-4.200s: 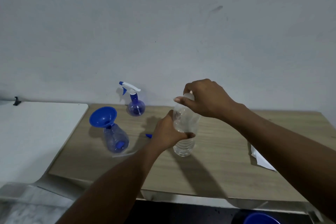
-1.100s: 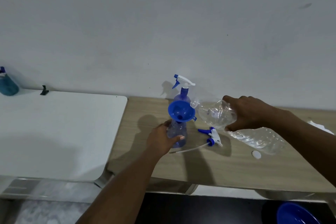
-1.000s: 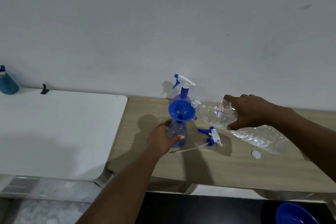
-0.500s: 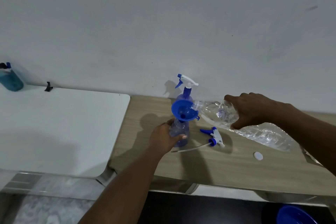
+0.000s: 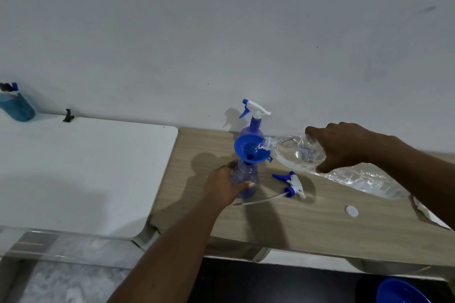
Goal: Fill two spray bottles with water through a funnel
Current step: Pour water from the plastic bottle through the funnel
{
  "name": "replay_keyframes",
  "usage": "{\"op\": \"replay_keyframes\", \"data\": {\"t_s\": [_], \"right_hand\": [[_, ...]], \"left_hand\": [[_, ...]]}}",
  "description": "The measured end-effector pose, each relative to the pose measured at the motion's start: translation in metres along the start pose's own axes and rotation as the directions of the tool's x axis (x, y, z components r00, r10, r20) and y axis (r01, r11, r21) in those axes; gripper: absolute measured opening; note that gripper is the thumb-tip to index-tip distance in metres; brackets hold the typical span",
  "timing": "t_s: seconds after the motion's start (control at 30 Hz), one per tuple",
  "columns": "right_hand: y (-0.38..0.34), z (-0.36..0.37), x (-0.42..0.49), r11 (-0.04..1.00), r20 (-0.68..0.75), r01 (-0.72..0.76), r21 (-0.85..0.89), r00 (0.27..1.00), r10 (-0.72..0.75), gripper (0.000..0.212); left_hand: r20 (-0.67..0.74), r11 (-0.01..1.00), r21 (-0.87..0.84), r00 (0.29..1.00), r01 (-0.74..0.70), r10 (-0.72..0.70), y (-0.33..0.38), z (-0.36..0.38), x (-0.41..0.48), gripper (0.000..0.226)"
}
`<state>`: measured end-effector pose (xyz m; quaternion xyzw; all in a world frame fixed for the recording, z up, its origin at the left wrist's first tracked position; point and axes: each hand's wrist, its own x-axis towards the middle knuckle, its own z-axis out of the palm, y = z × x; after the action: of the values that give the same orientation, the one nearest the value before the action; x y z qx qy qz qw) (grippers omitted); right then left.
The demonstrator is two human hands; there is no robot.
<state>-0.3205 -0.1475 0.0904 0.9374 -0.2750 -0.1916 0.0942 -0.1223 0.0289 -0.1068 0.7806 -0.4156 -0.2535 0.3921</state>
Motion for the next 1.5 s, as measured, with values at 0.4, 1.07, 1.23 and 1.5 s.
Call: {"op": "replay_keyframes", "data": {"t_s": [0.4, 1.07, 1.23, 1.5], "right_hand": [[0.006, 0.002, -0.002, 0.999, -0.011, 0.013, -0.044, 1.0, -0.013, 0.078], [0.028, 0.117, -0.023, 0.538, -0.305, -0.007, 0.843, 0.818, 0.488, 0.073], [0.023, 0.148, -0.022, 0.354, -0.265, -0.008, 0.935, 0.649, 0.713, 0.075], [0.006, 0.161, -0.016, 0.213, -0.214, 0.073, 0.974, 0.595, 0.775, 0.094]], "left_hand": [[0.0, 1.0, 0.019, 1.0, -0.012, 0.012, 0.002, 0.0, -0.002, 0.068], [0.036, 0.998, -0.066, 0.999, 0.009, -0.006, 0.017, 0.017, -0.005, 0.045], [0.035, 0.998, -0.069, 0.999, 0.01, -0.007, 0.022, 0.019, -0.007, 0.04], [0.043, 0.996, -0.085, 0.999, 0.021, -0.017, 0.026, 0.023, -0.009, 0.042]]}}
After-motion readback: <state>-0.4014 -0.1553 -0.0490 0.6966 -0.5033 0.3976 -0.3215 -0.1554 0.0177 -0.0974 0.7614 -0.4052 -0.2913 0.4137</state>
